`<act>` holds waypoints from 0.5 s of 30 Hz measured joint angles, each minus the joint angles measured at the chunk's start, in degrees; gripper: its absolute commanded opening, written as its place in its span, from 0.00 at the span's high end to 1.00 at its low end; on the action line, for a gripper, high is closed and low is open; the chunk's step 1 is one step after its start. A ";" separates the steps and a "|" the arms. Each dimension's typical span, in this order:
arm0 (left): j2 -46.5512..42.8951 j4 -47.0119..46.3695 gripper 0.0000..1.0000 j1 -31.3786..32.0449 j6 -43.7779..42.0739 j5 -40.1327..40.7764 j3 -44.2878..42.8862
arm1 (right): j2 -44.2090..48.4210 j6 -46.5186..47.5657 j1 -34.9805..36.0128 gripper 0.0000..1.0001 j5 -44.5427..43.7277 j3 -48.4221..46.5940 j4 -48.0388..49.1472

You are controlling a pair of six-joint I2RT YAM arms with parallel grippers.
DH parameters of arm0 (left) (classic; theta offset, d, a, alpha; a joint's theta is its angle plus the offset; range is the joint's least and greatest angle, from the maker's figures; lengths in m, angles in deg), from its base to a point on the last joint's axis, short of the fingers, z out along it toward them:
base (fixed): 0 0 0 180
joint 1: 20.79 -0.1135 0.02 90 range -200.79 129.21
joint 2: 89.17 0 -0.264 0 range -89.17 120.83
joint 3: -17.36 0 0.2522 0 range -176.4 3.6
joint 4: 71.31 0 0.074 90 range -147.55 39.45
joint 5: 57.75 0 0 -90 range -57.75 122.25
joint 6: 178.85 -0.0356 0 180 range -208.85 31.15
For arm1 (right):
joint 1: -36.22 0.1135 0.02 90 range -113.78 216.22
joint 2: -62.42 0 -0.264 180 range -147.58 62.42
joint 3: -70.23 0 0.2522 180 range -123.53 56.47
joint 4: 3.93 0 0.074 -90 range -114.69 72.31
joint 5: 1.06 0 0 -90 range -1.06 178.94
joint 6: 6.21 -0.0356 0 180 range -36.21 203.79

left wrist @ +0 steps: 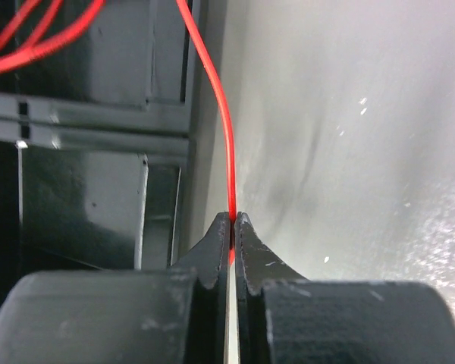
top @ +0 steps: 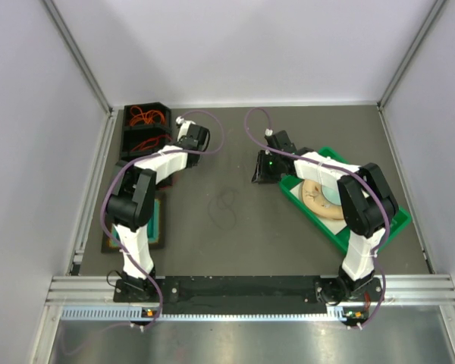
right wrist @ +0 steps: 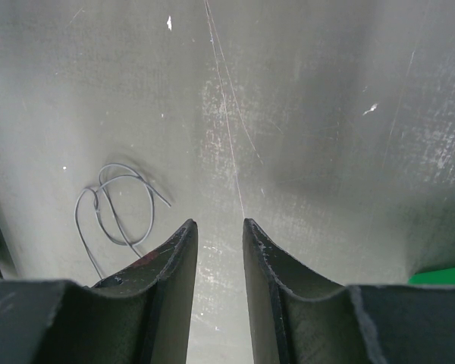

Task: Untangle the cables

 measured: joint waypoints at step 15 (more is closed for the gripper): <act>-8.41 -0.52 1.00 -0.11 -14.12 4.74 -14.51 | 0.00 0.00 0.00 0.69 0.00 0.00 0.00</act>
